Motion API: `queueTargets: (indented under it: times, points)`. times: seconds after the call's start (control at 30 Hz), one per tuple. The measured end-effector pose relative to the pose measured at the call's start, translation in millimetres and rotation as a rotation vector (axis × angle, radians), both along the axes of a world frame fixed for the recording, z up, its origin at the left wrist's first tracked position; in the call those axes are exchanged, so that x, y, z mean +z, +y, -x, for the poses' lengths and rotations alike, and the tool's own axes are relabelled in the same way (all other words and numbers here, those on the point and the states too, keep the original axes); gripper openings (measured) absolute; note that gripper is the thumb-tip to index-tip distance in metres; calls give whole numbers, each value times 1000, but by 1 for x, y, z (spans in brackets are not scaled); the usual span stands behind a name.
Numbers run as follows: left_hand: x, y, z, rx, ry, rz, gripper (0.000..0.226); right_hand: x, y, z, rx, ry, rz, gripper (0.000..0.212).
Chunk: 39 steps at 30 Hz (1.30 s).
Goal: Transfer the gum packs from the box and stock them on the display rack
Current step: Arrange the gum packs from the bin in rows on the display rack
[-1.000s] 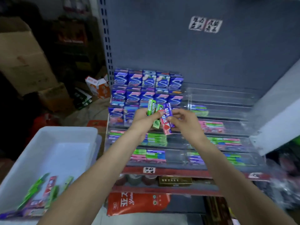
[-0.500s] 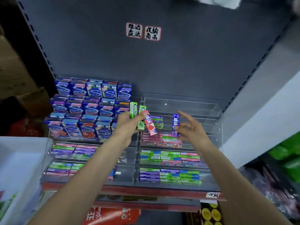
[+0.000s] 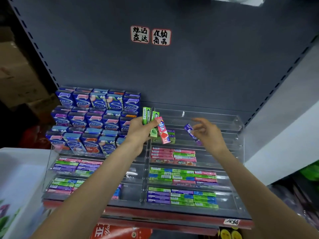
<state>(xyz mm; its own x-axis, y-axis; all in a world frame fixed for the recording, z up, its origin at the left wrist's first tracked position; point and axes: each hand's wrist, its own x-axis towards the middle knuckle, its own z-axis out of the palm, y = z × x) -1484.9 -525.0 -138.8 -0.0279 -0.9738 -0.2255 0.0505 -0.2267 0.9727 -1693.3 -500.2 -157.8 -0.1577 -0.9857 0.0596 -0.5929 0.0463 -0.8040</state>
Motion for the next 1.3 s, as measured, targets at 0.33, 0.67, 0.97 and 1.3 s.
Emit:
queueTargets:
  times: [0.33, 0.67, 0.97, 1.3]
  points:
    - [-6, -5, 1, 22, -20, -16, 9, -15, -20, -2, 375, 447, -95, 23]
    - [-6, -3, 4, 21, -20, -28, 12, -18, -20, -6, 398, 410, -165, 32]
    - [-5, 2, 14, 7, 20, -60, 21, -10, -14, 3, 338, 314, -76, 33]
    - [1, 6, 37, -14, 80, -44, 25, 17, 3, -13, 235, -343, -80, 16]
